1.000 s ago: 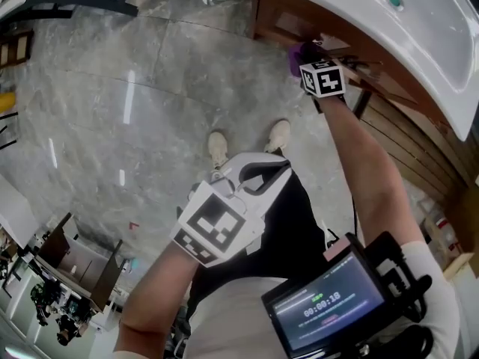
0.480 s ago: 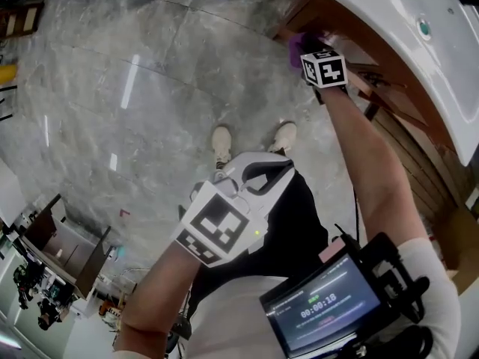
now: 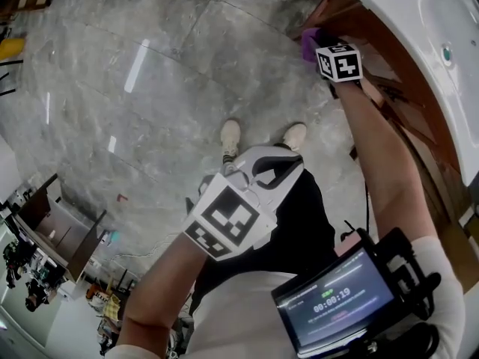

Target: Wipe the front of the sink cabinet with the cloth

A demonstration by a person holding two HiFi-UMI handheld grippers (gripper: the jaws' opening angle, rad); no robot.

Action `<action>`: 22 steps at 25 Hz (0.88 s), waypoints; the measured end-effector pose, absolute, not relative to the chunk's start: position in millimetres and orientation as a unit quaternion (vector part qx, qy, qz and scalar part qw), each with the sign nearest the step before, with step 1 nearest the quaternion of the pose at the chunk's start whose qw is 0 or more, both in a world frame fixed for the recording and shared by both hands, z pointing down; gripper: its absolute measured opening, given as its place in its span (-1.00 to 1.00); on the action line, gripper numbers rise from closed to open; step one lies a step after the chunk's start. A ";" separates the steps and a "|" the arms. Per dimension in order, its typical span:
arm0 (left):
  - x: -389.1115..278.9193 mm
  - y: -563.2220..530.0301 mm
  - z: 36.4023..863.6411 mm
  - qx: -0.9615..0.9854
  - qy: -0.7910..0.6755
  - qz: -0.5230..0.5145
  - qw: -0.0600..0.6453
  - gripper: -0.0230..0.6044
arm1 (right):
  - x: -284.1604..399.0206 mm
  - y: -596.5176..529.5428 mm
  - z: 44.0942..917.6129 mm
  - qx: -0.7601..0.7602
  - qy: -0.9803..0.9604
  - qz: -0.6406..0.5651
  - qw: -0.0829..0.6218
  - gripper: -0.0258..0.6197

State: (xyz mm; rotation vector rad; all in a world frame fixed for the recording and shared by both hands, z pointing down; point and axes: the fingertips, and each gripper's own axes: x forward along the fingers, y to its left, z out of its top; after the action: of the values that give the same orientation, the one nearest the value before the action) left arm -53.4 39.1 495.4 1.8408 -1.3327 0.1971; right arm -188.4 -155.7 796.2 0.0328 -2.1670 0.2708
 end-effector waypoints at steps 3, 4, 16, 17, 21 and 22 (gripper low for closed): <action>-58.8 45.9 494.2 0.731 -0.534 0.078 0.417 -0.90 | -196.3 -148.4 793.2 0.008 -0.881 0.108 0.461 -0.75; -60.8 47.5 493.0 0.731 -0.534 0.078 0.417 -0.90 | -198.7 -146.8 791.1 0.008 -0.881 0.108 0.461 -0.75; -67.6 53.1 471.2 0.741 -0.526 0.078 0.410 -0.90 | -202.8 -124.5 756.3 -0.009 -0.888 0.121 0.444 -0.75; -68.0 54.4 469.0 0.742 -0.525 0.079 0.409 -0.90 | -200.9 -120.5 753.0 -0.010 -0.888 0.122 0.443 -0.75; -67.3 58.0 456.1 0.750 -0.520 0.081 0.401 -0.90 | -190.2 -106.2 734.7 -0.012 -0.889 0.129 0.438 -0.75; -66.1 59.2 451.9 0.752 -0.518 0.082 0.399 -0.90 | -186.9 -101.9 728.5 -0.015 -0.890 0.129 0.437 -0.75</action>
State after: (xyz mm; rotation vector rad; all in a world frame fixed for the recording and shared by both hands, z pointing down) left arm -66.1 59.2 451.9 1.9034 -1.3106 0.2065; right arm -186.9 -101.9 728.5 -0.0366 -2.2141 0.3205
